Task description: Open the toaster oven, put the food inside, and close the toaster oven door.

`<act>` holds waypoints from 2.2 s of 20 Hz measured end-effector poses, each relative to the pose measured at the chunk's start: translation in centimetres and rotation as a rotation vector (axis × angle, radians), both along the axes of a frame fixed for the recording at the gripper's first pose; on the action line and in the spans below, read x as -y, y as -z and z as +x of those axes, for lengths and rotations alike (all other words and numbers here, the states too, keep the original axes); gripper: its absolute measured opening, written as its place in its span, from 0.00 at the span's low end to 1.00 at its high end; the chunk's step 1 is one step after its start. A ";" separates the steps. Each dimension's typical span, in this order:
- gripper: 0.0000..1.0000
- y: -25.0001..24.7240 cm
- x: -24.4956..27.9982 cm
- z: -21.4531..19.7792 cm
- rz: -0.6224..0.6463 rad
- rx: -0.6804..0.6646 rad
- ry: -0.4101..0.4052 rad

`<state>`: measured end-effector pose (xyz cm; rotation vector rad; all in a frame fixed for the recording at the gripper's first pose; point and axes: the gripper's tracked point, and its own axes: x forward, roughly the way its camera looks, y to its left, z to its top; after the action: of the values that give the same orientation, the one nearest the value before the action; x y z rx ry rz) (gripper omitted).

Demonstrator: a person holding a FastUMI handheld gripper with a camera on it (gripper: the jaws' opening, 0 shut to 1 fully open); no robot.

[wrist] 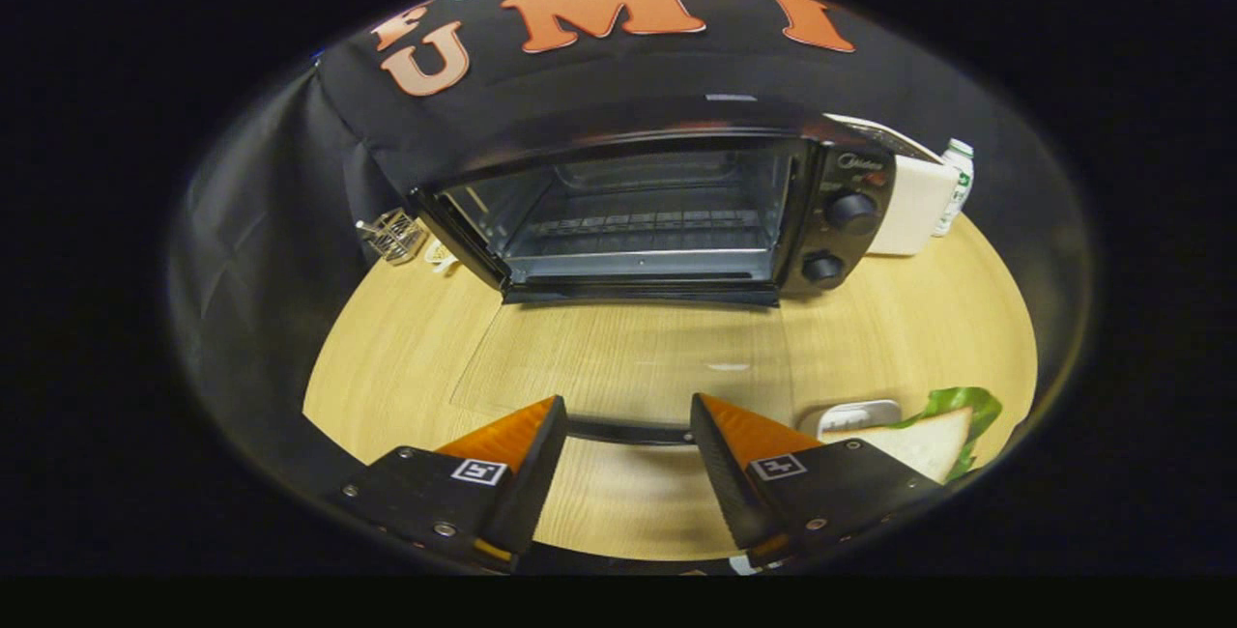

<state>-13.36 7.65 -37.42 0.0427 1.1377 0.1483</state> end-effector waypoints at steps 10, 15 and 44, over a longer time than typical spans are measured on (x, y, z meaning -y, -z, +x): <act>0.87 -6.7 12.9 -0.6 -0.120 0.087 0.052; 0.98 -6.4 18.7 -2.8 -0.206 0.047 0.048; 0.32 -3.8 16.6 -5.3 0.195 -0.134 0.281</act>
<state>-18.69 -8.92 -33.65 0.3885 1.2351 0.0057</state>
